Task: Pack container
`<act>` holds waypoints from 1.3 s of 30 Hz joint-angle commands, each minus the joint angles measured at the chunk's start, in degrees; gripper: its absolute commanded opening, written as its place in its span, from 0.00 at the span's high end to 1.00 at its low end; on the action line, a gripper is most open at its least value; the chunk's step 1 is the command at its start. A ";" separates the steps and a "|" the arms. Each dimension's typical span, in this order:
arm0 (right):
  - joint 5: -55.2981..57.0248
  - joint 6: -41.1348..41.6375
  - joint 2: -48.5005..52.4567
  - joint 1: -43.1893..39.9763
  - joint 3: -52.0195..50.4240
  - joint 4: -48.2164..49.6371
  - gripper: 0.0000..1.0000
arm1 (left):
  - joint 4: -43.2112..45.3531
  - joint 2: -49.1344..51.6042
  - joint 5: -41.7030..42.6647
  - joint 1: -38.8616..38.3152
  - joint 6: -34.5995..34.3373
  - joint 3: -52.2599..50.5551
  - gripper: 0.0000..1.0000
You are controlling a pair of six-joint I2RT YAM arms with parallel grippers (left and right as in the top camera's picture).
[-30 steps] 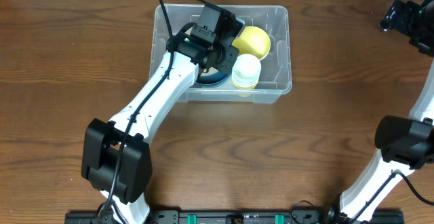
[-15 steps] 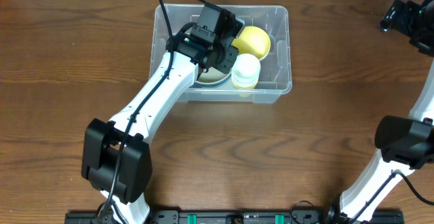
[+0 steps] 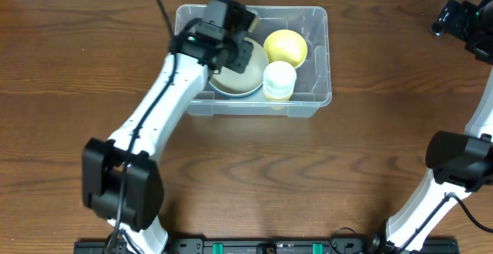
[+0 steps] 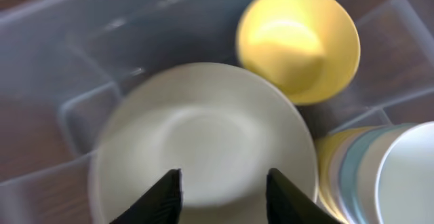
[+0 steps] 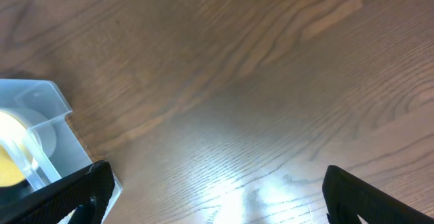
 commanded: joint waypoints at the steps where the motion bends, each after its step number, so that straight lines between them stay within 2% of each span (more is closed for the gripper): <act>1: 0.20 0.37 -0.90 -0.15 0.66 -0.02 0.01 | -0.92 -7.58 -0.66 1.20 -1.01 1.40 0.46; 3: 0.20 0.37 -0.90 -0.15 0.66 -0.02 0.01 | -2.34 -11.28 -0.68 1.75 -1.01 1.40 0.31; 6: 0.20 0.37 -0.90 -0.15 0.66 -0.02 0.01 | -5.44 -17.55 -0.66 1.99 -1.01 1.40 0.02; 13: 0.20 0.37 -0.90 -0.15 0.66 -0.02 0.01 | -16.48 -31.39 -0.61 1.95 -0.98 1.40 0.02; 19: 0.20 0.37 -0.90 -0.15 0.66 -0.02 0.01 | -23.58 -38.56 -0.66 1.97 -0.98 1.40 0.02; 23: 0.20 0.37 -0.90 -0.15 0.66 -0.02 0.01 | -35.56 -42.21 -0.63 1.99 -1.07 1.40 0.02; 25: 0.20 0.37 -0.90 -0.15 0.66 -0.02 0.01 | -41.81 -44.00 -0.66 2.01 -2.82 1.40 0.02; 28: 0.20 0.35 -0.90 -0.15 0.66 -0.02 0.01 | -46.66 -47.32 -0.70 2.01 -7.39 1.40 0.02; 34: 0.20 0.37 -0.90 -0.15 0.66 -0.02 0.01 | -49.11 -57.57 -3.72 2.38 -12.48 -0.59 0.02; 39: 0.20 0.37 -0.90 -0.15 0.66 -0.02 0.01 | -44.85 -71.06 -3.67 8.68 -13.27 -8.11 0.02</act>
